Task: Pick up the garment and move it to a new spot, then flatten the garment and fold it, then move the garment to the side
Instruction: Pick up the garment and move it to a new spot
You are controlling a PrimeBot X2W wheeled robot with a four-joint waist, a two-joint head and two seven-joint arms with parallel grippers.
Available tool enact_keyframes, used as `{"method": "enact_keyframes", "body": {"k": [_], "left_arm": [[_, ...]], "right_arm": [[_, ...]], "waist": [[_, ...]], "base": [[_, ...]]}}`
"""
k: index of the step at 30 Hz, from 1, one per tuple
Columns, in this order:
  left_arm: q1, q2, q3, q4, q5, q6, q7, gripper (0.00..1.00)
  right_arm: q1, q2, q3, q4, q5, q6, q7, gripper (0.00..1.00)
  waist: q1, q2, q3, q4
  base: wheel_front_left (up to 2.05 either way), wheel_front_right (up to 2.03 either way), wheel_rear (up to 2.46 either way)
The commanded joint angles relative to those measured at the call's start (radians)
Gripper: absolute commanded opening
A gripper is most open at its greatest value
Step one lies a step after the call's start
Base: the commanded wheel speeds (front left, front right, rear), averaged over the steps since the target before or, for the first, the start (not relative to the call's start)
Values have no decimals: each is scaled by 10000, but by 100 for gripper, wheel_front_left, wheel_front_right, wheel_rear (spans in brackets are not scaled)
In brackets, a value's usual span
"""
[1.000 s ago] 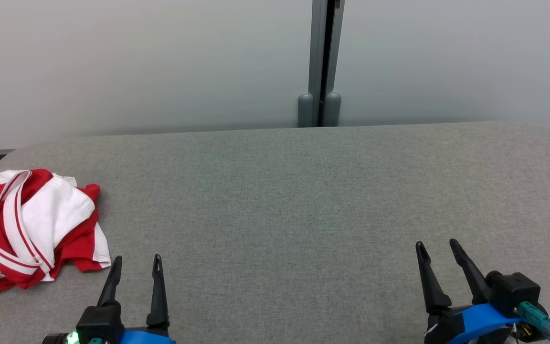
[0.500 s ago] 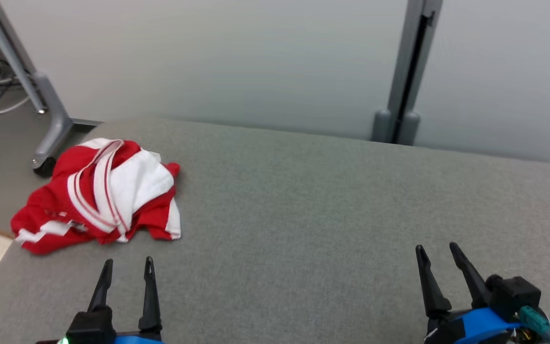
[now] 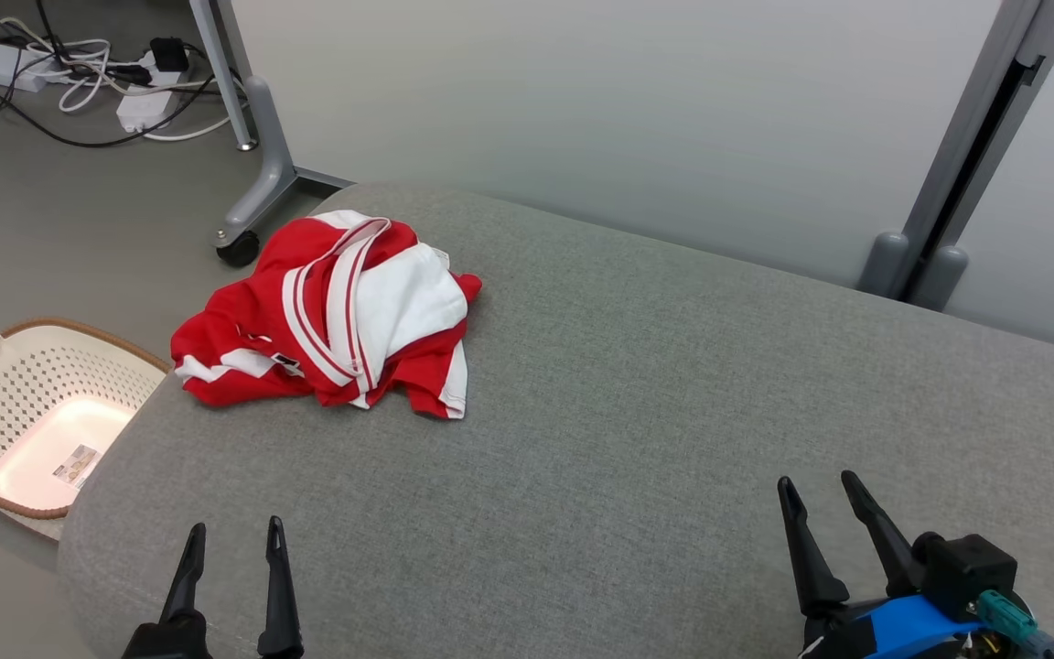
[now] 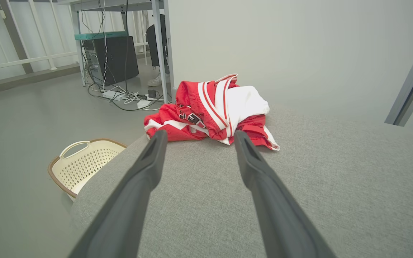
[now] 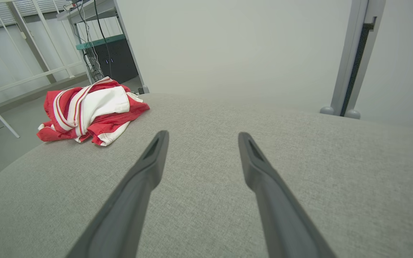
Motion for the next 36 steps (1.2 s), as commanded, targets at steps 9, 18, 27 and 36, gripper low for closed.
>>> {"method": "enact_keyframes", "body": {"k": [9, 18, 27, 36], "left_arm": [[-64, 27, 477, -426, -587, 129, 73, 100], [-1696, 1128, 1971, -1396, -2015, -132, 1811, 100], [-4028, 2748, 2831, 263, -3614, -983, 4473, 100], [-5242, 3653, 3604, 2572, -4641, -781, 6221, 100]], "right_arm": [[-10, -51, 90, 32, -33, 24, -39, 100], [-281, -53, -46, -234, -187, 24, 20, 100], [-783, -53, -369, -949, -806, 24, 294, 100], [-1446, -47, -324, -1813, -985, 23, 535, 100]], "waist": [[-1, 0, 218, 144], [-1, 0, 933, -493], [-1, 0, 2389, -1696], [-1, 0, 4258, -3298]], "base": [[0, 0, 0], [0, 0, 0], [0, 0, 0], [0, 0, 0]]}}
